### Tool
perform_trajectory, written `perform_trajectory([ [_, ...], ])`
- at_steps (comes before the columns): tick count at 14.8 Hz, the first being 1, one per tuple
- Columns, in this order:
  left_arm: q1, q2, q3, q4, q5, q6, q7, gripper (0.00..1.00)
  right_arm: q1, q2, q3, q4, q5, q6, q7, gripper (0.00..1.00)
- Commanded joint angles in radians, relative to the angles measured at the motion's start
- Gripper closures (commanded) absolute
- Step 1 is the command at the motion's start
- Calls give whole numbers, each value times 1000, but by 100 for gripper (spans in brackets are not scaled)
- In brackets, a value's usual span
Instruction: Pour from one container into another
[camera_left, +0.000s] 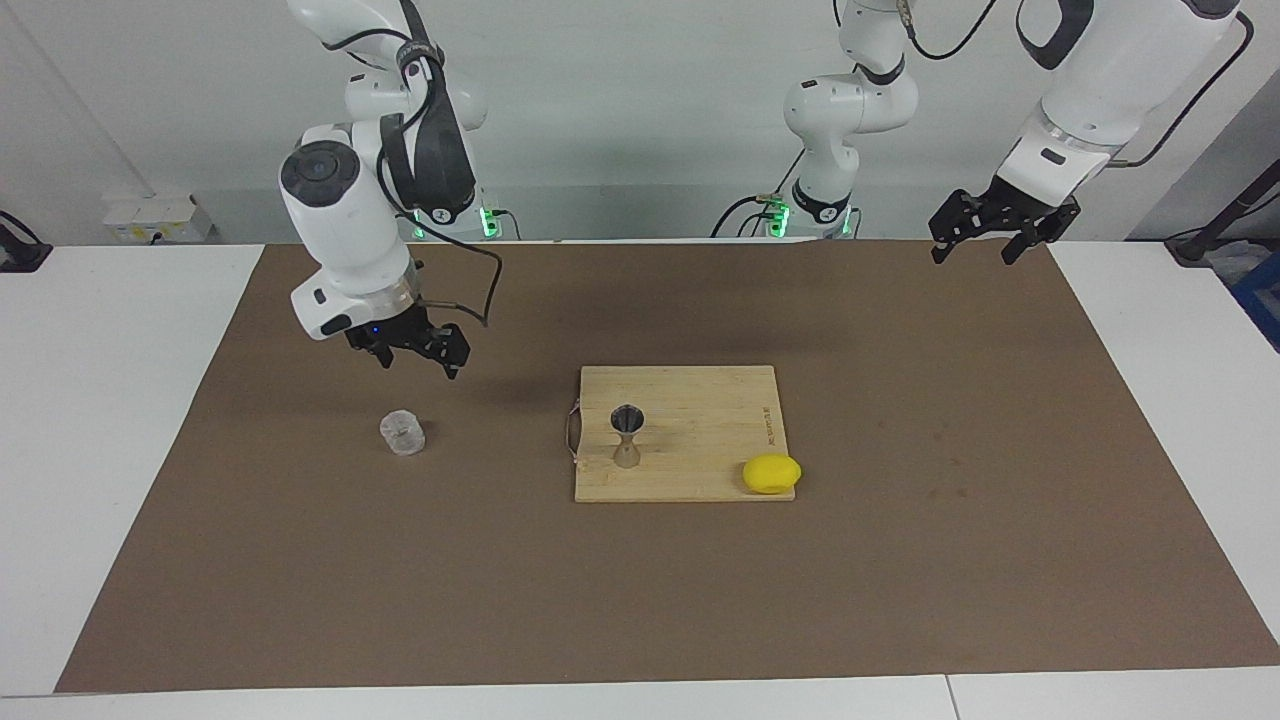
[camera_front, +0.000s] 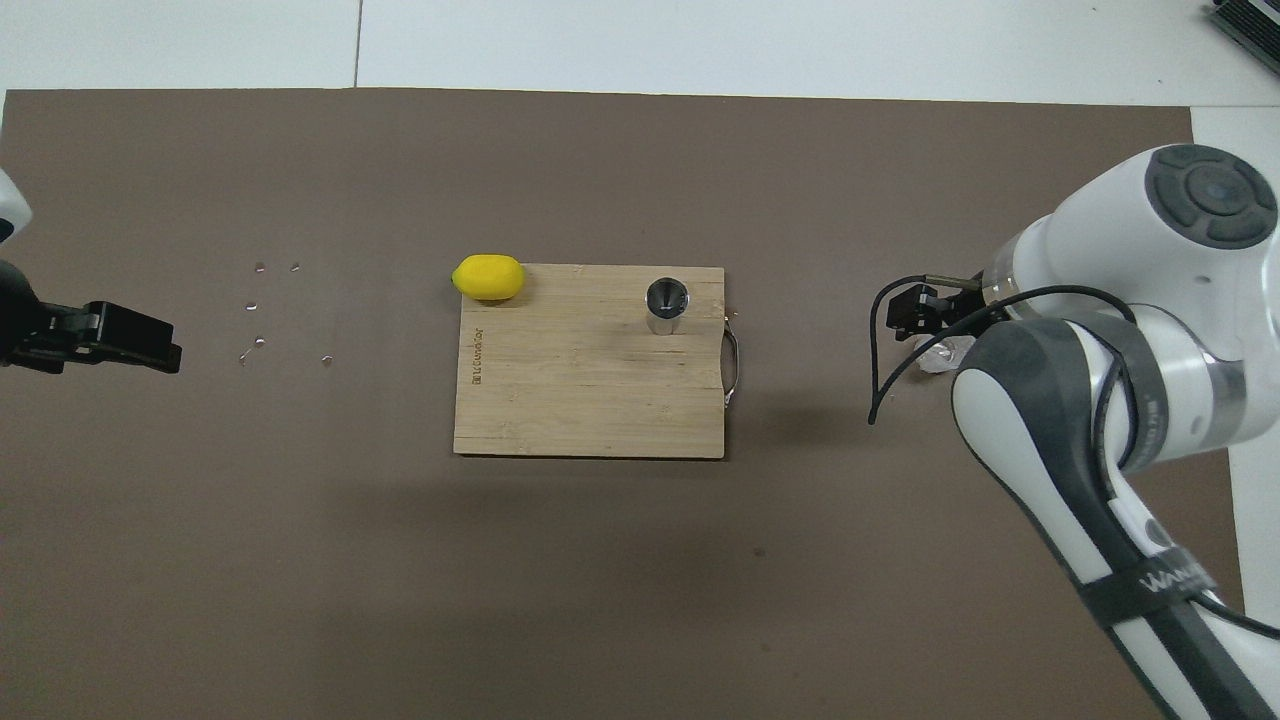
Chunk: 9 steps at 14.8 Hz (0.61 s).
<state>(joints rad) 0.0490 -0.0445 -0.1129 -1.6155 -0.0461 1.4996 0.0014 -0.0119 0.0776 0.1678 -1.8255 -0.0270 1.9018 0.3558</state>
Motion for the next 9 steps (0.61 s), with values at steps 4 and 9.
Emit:
perform_trajectory([
  [4, -9, -18, 7, -23, 17, 13, 2, 0, -22, -28, 2, 219, -18, -193, -55, 0],
  [9, -9, -17, 7, -23, 17, 13, 2, 0, -17, -7, -1, 363, -19, -360, -61, 0],
])
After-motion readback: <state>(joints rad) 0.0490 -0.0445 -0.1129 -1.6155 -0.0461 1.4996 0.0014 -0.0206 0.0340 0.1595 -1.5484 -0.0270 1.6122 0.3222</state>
